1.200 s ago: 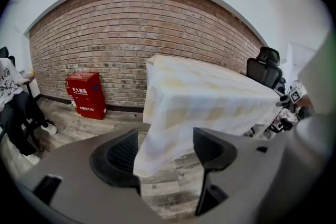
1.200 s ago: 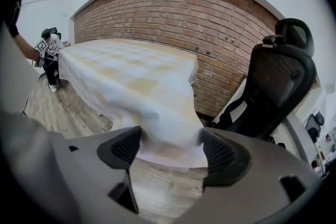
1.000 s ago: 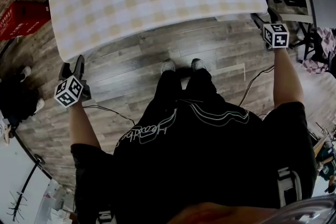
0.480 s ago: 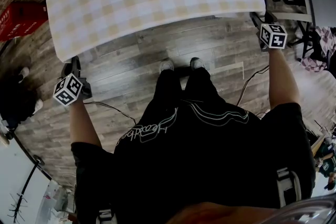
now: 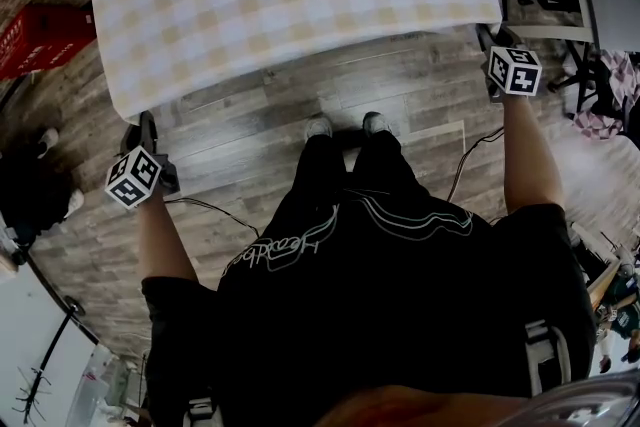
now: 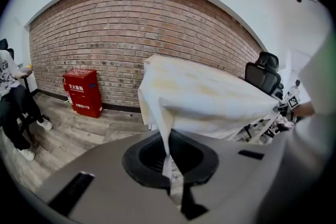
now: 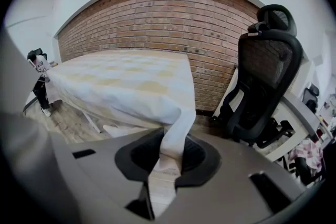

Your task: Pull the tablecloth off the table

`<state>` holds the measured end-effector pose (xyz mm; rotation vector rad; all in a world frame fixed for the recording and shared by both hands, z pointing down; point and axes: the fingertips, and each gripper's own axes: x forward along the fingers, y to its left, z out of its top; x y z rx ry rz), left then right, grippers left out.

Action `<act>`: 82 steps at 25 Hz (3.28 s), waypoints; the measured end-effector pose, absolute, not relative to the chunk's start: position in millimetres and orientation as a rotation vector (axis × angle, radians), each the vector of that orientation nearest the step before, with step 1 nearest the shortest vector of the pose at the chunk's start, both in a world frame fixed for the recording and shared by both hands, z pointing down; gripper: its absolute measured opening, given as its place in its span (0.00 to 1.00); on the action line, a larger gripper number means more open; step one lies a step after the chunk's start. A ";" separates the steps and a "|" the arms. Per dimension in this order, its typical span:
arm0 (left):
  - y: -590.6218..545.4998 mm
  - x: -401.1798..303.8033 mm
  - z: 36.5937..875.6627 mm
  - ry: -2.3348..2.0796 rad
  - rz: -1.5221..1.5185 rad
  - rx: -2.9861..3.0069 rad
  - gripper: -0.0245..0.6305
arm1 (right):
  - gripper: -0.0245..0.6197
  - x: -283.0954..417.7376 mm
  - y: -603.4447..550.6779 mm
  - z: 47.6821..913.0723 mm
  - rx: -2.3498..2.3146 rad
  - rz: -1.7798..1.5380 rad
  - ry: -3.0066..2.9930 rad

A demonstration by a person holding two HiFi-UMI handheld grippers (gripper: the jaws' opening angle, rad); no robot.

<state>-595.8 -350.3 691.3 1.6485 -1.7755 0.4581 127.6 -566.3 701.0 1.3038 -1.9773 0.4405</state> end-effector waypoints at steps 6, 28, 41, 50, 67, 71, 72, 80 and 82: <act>-341.6 -593.3 672.0 -1.818 0.499 1.631 0.04 | 0.11 130.2 -554.5 692.2 1.328 0.537 -1.960; -330.8 -583.0 581.0 -1.900 0.355 1.604 0.04 | 0.05 121.0 -519.9 584.0 1.567 0.701 -2.064; -368.8 -534.4 482.4 -1.893 0.156 1.813 0.04 | 0.05 50.9 -533.6 498.7 1.569 0.548 -2.293; -381.1 -499.2 439.6 -1.880 0.084 1.857 0.04 | 0.05 26.2 -524.9 477.2 1.492 0.556 -2.444; -302.9 -446.7 418.5 -1.911 0.059 1.806 0.04 | 0.05 39.2 -447.9 451.4 1.344 0.732 -2.662; -287.4 -434.7 412.3 -1.913 0.054 1.817 0.05 | 0.05 42.5 -432.3 446.9 1.332 0.725 -2.660; -282.7 -431.0 412.3 -1.912 0.050 1.818 0.04 | 0.05 44.5 -427.9 446.6 1.334 0.734 -2.662; -212.5 -386.1 422.1 -1.933 0.005 1.843 0.05 | 0.05 73.4 -366.2 455.6 1.295 0.769 -2.707; -202.1 -382.4 419.9 -1.940 0.001 1.843 0.05 | 0.05 74.8 -357.9 452.8 1.280 0.758 -2.714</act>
